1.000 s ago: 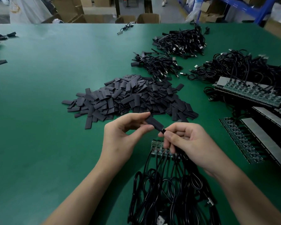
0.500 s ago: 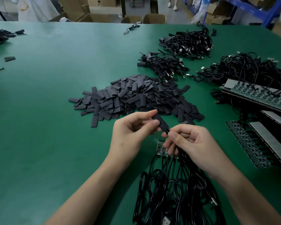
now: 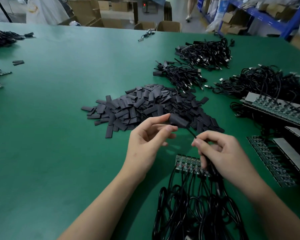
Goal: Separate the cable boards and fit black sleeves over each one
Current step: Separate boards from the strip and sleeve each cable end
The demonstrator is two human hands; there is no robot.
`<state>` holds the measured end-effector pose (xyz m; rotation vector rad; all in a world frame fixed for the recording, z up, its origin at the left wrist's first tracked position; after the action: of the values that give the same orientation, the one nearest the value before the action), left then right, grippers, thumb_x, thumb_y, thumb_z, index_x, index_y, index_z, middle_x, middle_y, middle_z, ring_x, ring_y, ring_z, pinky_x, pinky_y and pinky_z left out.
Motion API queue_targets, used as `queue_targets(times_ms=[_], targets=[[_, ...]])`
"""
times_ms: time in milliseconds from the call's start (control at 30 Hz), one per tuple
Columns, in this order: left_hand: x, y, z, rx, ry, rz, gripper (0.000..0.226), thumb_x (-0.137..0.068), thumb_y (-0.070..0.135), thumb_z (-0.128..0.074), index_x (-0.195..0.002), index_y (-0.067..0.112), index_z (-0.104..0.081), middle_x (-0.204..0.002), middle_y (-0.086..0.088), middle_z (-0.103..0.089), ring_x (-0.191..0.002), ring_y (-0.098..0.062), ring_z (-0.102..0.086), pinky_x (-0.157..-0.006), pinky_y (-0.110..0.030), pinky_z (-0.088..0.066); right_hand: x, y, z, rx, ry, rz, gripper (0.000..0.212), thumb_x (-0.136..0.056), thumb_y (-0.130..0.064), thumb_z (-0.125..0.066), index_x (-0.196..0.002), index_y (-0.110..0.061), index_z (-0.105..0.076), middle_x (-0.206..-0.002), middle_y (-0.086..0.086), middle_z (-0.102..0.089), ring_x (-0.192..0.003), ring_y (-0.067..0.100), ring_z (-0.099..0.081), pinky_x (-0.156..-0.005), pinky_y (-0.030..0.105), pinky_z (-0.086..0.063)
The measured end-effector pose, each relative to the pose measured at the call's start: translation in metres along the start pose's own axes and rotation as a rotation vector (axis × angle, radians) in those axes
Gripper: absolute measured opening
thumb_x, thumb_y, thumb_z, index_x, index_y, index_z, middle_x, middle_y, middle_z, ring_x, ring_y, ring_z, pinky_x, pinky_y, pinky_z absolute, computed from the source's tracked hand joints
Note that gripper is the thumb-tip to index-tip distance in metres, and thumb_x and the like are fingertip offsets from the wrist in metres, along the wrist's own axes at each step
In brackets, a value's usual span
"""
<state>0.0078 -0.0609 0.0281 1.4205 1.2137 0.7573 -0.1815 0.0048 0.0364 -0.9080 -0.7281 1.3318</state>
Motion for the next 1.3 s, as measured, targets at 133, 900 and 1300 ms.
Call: queue_targets(times_ms=[133, 900, 1300], targets=[[-0.001, 0.003, 0.002, -0.106, -0.028, -0.040, 0.035, -0.100, 0.023, -0.064, -0.135, 0.029, -0.062, -0.109, 0.003, -0.078, -0.093, -0.020, -0.073, -0.072, -0.029, -0.058, -0.032, -0.020, 0.021, 0.185, 0.077, 0.031, 0.019, -0.099, -0.031, -0.065, -0.082, -0.032, -0.072, -0.054, 0.002, -0.065, -0.042, 0.006, -0.051, -0.047, 0.011, -0.038], [0.005, -0.011, -0.010, -0.689, -0.438, 0.046, 0.030, -0.079, 0.031, -0.088, -0.105, 0.023, -0.074, -0.087, 0.008, -0.071, -0.081, -0.006, -0.067, -0.085, -0.032, -0.056, -0.014, -0.022, -0.010, 0.282, 0.056, 0.131, 0.009, -0.094, -0.035, -0.064, -0.096, -0.042, -0.070, -0.100, -0.028, -0.065, -0.089, -0.010, -0.058, -0.071, 0.002, -0.039], [0.009, -0.011, -0.012, -0.174, -0.443, 0.386, 0.020, -0.074, 0.017, -0.082, -0.094, 0.016, -0.081, -0.081, -0.004, -0.076, -0.073, -0.010, -0.070, -0.074, -0.017, -0.055, 0.003, -0.004, -0.018, 0.124, -0.139, 0.146, 0.021, -0.092, -0.048, -0.069, -0.078, -0.033, -0.073, -0.067, -0.005, -0.065, -0.058, 0.004, -0.055, -0.056, 0.022, -0.039]])
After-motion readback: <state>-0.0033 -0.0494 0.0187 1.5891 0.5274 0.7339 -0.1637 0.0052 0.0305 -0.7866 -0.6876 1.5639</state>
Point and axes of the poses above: each hand's wrist, its own x-axis away from the middle knuckle, its own z-axis out of the back of the hand, y = z × x, the point moved 6 cm from there along -x, towards the middle knuckle
